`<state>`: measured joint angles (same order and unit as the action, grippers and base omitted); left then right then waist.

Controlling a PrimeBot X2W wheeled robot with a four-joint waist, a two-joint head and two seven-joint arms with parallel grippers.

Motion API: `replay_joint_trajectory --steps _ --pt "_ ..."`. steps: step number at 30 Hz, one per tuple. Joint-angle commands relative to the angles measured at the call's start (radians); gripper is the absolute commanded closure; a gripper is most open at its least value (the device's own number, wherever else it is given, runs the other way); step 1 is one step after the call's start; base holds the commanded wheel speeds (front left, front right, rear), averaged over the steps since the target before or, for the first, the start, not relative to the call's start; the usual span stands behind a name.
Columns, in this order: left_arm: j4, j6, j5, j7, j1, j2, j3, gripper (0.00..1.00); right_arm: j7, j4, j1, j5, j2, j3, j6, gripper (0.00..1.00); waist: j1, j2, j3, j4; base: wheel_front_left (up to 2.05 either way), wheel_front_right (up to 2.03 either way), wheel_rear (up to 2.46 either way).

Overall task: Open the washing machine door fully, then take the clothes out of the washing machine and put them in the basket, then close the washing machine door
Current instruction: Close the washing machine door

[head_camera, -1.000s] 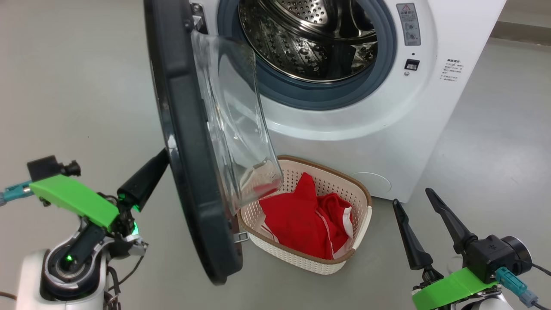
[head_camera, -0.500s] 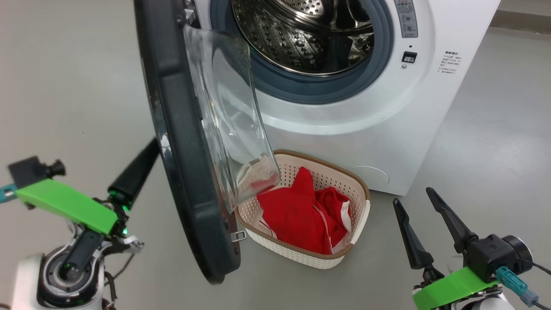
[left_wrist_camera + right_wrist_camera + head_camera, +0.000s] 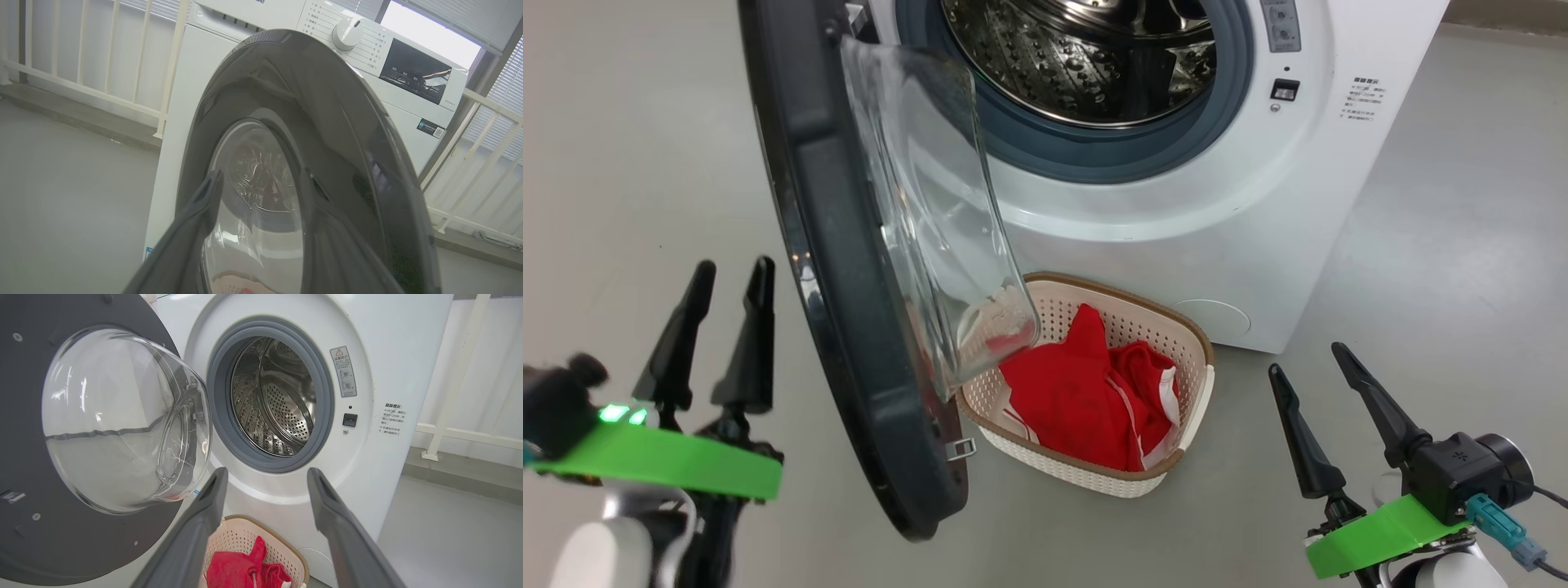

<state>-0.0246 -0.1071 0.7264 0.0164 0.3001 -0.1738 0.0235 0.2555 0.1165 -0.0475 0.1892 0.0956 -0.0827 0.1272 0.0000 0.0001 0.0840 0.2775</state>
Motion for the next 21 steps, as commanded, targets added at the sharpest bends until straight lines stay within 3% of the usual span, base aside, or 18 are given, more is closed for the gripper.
replay_joint_trajectory --steps 1,6,10,21 --pt "0.013 -0.002 -0.108 -0.072 -0.01 -0.056 0.009 0.0 0.006 -0.022 -0.034 0.008 0.013 -0.029 0.003 0.0 0.0 -0.0001 -0.002 -0.005 0.0 0.0 0.0" --pt "-0.007 0.015 -0.251 -0.178 -0.036 -0.079 -0.035 0.0 0.006 -0.019 -0.03 0.008 0.011 -0.031 0.003 0.0 0.0 -0.0001 -0.012 -0.011 0.0 0.0 0.0" --pt "-0.026 0.054 -0.342 -0.218 -0.061 -0.087 -0.064 0.0 0.006 -0.017 -0.024 0.008 0.007 -0.032 0.003 0.0 0.0 -0.0001 -0.022 -0.014 0.0 0.0 0.0" --pt "-0.061 0.132 -0.382 -0.252 -0.141 -0.044 -0.068 0.0 0.006 -0.018 -0.006 0.008 -0.005 -0.031 0.003 0.0 0.0 -0.0001 -0.039 -0.008 0.0 0.0 0.0"
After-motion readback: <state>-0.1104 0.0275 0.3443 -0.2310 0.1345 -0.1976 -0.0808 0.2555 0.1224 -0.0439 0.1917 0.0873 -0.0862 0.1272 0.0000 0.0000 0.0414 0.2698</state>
